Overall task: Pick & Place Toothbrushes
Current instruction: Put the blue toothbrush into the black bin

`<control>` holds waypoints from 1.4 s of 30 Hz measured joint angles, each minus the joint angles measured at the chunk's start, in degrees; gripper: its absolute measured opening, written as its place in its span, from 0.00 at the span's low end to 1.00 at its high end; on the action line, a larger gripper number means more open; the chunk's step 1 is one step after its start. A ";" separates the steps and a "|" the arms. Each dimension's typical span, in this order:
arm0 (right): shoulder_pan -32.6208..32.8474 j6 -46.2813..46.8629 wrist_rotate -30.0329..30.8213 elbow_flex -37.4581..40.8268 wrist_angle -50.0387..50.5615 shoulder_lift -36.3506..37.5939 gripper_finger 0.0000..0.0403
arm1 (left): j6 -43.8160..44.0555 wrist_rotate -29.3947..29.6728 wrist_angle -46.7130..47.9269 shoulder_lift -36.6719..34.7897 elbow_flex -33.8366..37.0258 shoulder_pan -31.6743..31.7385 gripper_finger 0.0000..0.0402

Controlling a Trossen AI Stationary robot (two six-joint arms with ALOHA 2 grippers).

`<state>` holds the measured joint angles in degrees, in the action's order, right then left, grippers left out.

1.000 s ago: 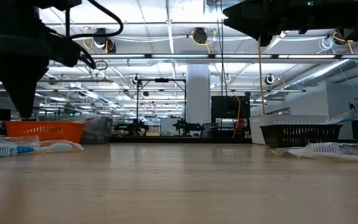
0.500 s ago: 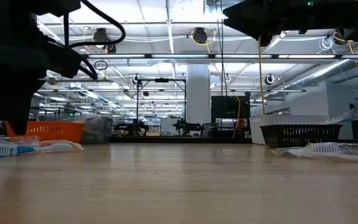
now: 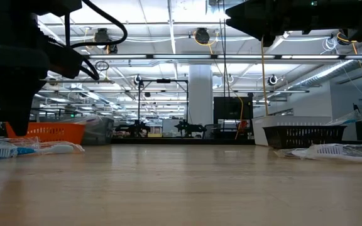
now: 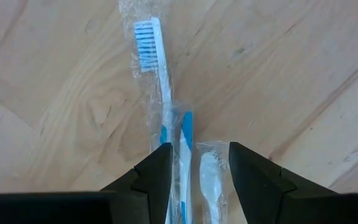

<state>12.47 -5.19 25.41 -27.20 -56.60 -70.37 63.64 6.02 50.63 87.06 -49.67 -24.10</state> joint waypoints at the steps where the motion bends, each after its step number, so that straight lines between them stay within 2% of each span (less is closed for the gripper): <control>1: 0.00 0.00 0.00 0.00 -0.02 0.00 0.39 | 0.11 0.00 -0.04 0.01 0.00 0.00 0.39; 11: 0.00 0.01 -0.02 0.00 0.00 0.00 0.39 | -0.19 0.53 -1.24 -0.01 0.00 -0.04 0.22; 18: 0.00 0.04 -0.02 0.00 0.55 0.00 0.39 | -0.59 1.01 -0.62 2.40 0.02 -0.04 0.19; 27: 0.01 1.33 -0.04 0.00 0.83 0.00 0.39 | -3.07 -1.11 -0.93 5.59 0.02 -0.04 0.19; 29: 0.02 1.33 -0.04 0.00 0.85 0.00 0.39 | -2.95 -1.16 -0.98 5.58 0.02 -0.04 0.15; 32: 0.00 1.34 -0.04 0.00 0.84 0.00 0.39 | -2.92 -1.27 -0.98 5.23 0.02 -0.04 0.03; 42: 0.01 1.34 -0.03 0.00 0.85 0.00 0.39 | -4.27 -0.40 1.43 5.06 -3.76 0.07 0.00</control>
<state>12.48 -3.85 25.38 -27.20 -55.75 -70.37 59.37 5.62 52.06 92.12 -53.43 -24.03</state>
